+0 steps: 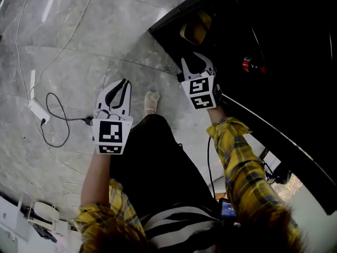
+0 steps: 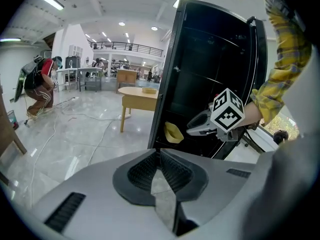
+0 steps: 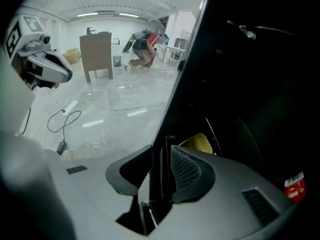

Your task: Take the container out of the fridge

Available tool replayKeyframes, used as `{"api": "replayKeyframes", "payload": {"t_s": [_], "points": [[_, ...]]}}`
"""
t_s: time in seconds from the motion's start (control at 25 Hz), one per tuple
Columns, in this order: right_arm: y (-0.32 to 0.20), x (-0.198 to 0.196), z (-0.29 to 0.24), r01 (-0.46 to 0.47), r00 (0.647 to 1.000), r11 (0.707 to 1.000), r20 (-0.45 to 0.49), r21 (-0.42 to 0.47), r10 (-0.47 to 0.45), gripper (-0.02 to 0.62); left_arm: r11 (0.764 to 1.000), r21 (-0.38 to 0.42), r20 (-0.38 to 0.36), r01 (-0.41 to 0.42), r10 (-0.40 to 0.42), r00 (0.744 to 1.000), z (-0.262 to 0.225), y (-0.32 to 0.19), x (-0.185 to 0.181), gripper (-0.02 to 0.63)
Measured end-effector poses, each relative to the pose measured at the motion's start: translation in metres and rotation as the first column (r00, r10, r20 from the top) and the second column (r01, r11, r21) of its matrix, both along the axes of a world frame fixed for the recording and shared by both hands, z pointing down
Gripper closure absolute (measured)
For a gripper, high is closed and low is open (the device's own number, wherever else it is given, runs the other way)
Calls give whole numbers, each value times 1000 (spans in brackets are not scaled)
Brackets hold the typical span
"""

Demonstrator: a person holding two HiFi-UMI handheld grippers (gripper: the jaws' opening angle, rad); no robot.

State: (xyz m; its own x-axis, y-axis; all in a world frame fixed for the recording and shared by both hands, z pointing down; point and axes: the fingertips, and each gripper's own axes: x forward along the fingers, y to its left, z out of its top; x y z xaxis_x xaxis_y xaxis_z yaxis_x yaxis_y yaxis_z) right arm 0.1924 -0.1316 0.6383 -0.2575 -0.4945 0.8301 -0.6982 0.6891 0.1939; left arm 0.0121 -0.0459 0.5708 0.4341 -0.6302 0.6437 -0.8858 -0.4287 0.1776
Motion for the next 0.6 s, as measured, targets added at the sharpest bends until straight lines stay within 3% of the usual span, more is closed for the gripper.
{"api": "replayKeyframes", "payload": {"t_s": [0.28,0.6], "points": [[-27,20,62,-4,998,1000,-60,-27,2,479,1000,-6,44,-26,26,999,55,-21,11,574],[-47,28,115,3,991,999,-137,-36,-8,468,1000,-29,32,1,0,999,94,-40,17,574]]}}
